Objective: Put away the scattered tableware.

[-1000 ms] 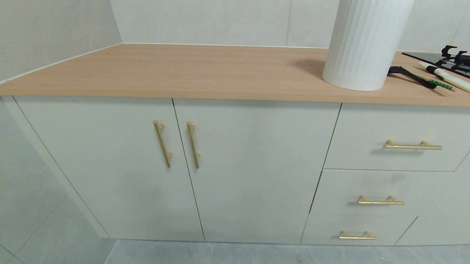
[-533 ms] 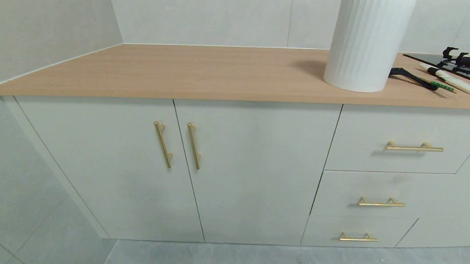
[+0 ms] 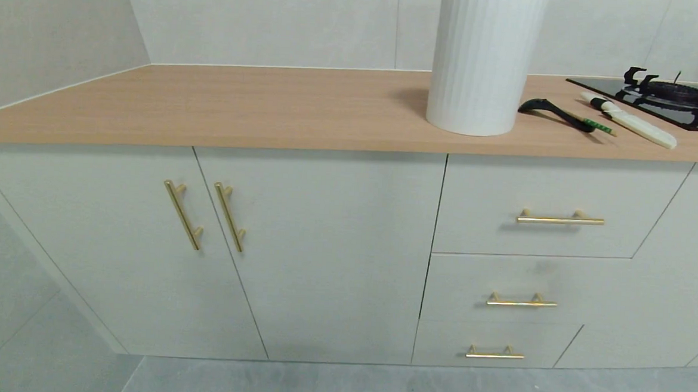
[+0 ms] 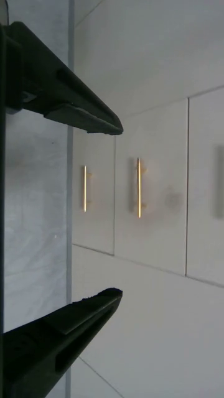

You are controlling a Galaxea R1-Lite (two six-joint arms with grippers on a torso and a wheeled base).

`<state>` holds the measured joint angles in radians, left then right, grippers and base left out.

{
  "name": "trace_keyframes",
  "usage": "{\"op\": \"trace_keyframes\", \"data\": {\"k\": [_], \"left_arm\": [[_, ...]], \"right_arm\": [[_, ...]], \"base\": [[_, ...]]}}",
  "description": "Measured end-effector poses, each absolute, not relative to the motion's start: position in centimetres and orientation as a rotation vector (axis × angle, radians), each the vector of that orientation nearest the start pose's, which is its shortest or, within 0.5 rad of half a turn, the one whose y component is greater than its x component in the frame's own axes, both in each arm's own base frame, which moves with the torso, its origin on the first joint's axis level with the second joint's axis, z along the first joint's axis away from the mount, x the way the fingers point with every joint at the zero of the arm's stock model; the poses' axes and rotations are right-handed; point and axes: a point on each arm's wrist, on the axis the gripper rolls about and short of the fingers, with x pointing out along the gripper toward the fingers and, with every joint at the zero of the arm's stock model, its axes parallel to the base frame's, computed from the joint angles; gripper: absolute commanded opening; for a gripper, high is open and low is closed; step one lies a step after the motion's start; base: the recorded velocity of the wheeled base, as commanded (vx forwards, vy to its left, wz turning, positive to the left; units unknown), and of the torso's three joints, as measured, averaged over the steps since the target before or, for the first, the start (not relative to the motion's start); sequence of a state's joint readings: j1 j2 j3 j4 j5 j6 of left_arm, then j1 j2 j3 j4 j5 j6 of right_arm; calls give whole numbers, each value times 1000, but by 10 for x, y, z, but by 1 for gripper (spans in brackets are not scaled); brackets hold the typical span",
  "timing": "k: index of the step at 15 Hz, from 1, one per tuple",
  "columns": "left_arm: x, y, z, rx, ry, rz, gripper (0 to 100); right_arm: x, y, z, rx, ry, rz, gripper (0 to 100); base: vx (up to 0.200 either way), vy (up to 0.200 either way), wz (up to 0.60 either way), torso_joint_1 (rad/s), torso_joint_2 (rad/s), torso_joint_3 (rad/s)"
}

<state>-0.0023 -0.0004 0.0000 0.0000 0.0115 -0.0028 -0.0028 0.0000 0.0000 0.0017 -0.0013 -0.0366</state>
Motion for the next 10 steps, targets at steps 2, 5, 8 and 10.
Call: {"op": "trace_keyframes", "data": {"k": [2,5,8,10], "left_arm": [[-23,0,75,-3,0,10,100],[-23,0,75,-3,0,10,100],[-23,0,75,-3,1,10,100],[-23,0,75,-3,0,10,100]], "right_arm": [[-23,0,75,-37,2,-4,100],[-23,0,75,-37,2,-5,100],[-23,0,75,-35,2,-6,100],[-23,0,75,-35,2,-6,100]], "base": [[0,-200,0,2,0,5],[0,-67,0,1,4,-1],[0,0,0,0,0,0],[0,0,0,0,0,0]]}}
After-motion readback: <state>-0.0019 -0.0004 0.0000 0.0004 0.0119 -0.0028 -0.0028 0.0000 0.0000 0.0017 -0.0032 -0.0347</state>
